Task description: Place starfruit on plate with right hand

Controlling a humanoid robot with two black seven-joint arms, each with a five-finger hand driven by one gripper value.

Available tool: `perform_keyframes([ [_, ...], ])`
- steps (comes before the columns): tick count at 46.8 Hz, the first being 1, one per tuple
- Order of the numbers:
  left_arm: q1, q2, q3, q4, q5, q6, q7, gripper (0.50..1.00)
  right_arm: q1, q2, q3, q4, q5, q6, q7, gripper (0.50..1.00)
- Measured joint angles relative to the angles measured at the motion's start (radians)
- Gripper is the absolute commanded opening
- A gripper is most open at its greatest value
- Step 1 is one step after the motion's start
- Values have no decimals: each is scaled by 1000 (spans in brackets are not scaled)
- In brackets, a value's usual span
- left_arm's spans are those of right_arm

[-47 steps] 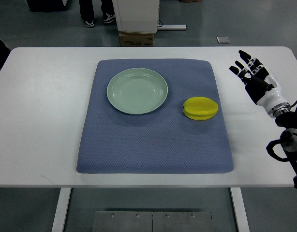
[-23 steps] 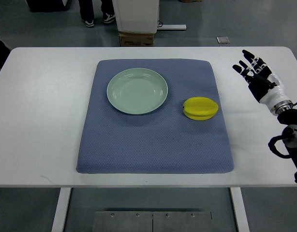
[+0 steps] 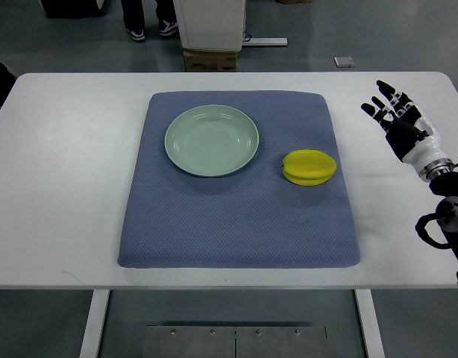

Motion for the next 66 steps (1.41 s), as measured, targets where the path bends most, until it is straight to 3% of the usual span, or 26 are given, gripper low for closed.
perform_keyframes([
  [14, 0, 0, -1, 0, 0, 0, 0, 1000, -1, -17, -33, 10, 34, 41, 3, 1000],
  [25, 0, 0, -1, 0, 0, 0, 0, 1000, -1, -72, -102, 33, 10, 41, 55, 1000],
  [39, 0, 0, -1, 0, 0, 0, 0, 1000, 9, -86, -124, 61, -209, 39, 101, 1000],
  [52, 0, 0, 0, 0, 0, 1, 0, 1000, 73, -86, -268, 83, -347, 16, 127, 1000],
  [66, 0, 0, 0, 0, 0, 0, 0, 1000, 157, -102, -456, 83, -395, -70, 156, 1000],
])
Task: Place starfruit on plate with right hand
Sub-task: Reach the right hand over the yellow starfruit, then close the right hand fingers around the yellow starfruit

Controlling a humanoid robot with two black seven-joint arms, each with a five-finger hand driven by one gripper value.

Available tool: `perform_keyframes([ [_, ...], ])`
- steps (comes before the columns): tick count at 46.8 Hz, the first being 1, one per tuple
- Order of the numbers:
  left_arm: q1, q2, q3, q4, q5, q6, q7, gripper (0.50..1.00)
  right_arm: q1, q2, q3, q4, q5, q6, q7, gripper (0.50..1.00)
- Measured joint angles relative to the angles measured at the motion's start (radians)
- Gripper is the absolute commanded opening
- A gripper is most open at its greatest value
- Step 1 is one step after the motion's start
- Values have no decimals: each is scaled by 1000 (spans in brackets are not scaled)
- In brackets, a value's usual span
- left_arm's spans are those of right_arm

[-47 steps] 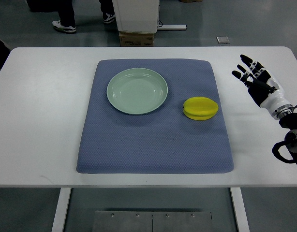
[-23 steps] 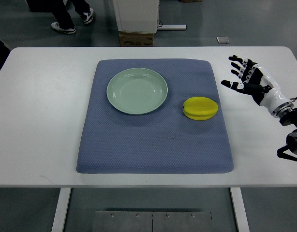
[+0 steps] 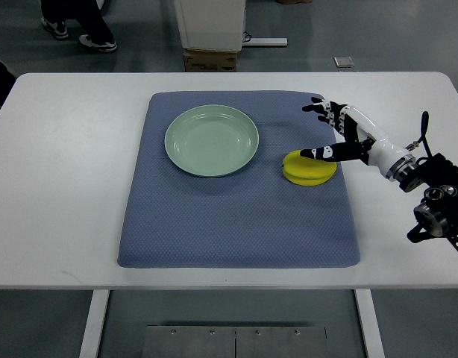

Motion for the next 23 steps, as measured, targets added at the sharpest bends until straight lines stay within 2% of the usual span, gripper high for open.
perform_keyframes([
  [12, 0, 0, 0, 0, 0, 0, 0, 1000, 27, 1, -88, -2, -76, -24, 23, 1000],
  [23, 0, 0, 0, 0, 0, 0, 0, 1000, 66, 1, -199, -16, -108, -103, 45, 1000],
])
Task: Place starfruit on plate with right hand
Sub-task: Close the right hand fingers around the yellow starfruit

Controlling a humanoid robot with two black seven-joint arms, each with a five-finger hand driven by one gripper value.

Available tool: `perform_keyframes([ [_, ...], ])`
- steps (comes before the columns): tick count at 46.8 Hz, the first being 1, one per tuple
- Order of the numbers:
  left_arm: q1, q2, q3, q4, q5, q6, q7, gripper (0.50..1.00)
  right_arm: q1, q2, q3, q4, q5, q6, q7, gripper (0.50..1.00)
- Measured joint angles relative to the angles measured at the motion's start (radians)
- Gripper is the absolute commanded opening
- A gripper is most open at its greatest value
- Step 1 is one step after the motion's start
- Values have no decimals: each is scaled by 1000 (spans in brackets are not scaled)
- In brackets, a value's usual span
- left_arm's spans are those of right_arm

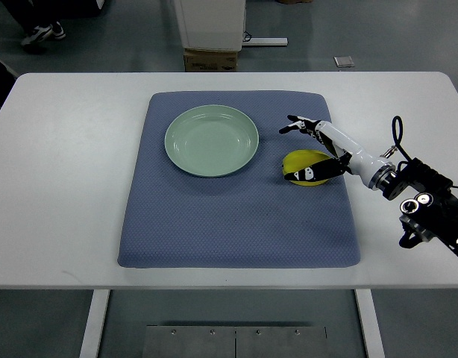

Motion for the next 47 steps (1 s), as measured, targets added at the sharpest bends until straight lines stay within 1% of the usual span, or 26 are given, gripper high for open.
perform_keyframes([
  [12, 0, 0, 0, 0, 0, 0, 0, 1000, 6, 0, -45, -33, -20, -39, 14, 1000],
  [28, 0, 0, 1, 0, 0, 0, 0, 1000, 18, 1, -69, -84, -36, -46, 24, 1000],
  [40, 0, 0, 0, 0, 0, 0, 0, 1000, 21, 7, -117, -95, -38, -78, 24, 1000],
  [46, 0, 0, 1, 0, 0, 0, 0, 1000, 21, 12, -124, -99, -38, -96, 24, 989],
  [47, 0, 0, 0, 0, 0, 0, 0, 1000, 22, 12, -124, -101, -38, -98, 24, 981],
])
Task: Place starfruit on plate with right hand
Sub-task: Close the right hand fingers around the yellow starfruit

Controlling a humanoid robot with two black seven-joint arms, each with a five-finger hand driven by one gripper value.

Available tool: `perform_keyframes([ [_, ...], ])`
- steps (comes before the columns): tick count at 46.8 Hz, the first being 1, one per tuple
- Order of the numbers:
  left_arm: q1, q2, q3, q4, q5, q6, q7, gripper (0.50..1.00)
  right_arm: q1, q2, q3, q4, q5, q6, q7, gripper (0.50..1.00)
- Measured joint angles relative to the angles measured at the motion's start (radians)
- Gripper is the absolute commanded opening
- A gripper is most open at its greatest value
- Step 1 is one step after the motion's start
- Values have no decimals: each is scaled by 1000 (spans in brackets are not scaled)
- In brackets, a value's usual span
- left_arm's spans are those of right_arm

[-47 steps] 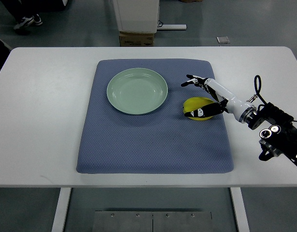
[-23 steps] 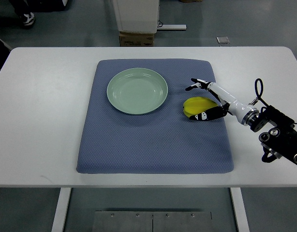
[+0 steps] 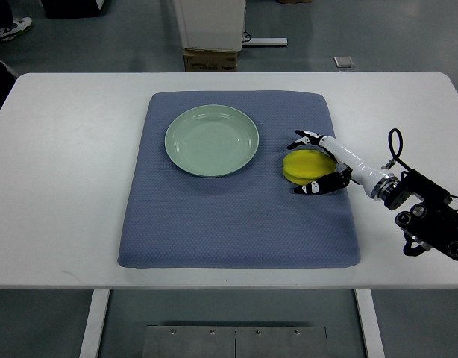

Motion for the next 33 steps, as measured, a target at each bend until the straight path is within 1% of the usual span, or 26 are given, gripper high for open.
perform_keyframes([
  [3, 0, 0, 0, 0, 0, 0, 0, 1000, 1, 1, -1, -5, 0, -5, 0, 960],
  [8, 0, 0, 0, 0, 0, 0, 0, 1000, 1, 3, -1, -20, 0, -11, -1, 906],
  [13, 0, 0, 0, 0, 0, 0, 0, 1000, 1, 6, -1, -29, 1, -12, -2, 832],
  [15, 0, 0, 0, 0, 0, 0, 0, 1000, 1, 6, 0, -32, 1, -12, -2, 795],
  [18, 0, 0, 1, 0, 0, 0, 0, 1000, 1, 8, 0, -35, 1, -12, -2, 757],
  [23, 0, 0, 0, 0, 0, 0, 0, 1000, 1, 9, 0, -36, 3, -12, -2, 648],
  [27, 0, 0, 0, 0, 0, 0, 0, 1000, 1, 9, 0, -36, 3, -12, -2, 596],
  [33, 0, 0, 0, 0, 0, 0, 0, 1000, 3, 7, 3, -34, 10, -9, -1, 500],
])
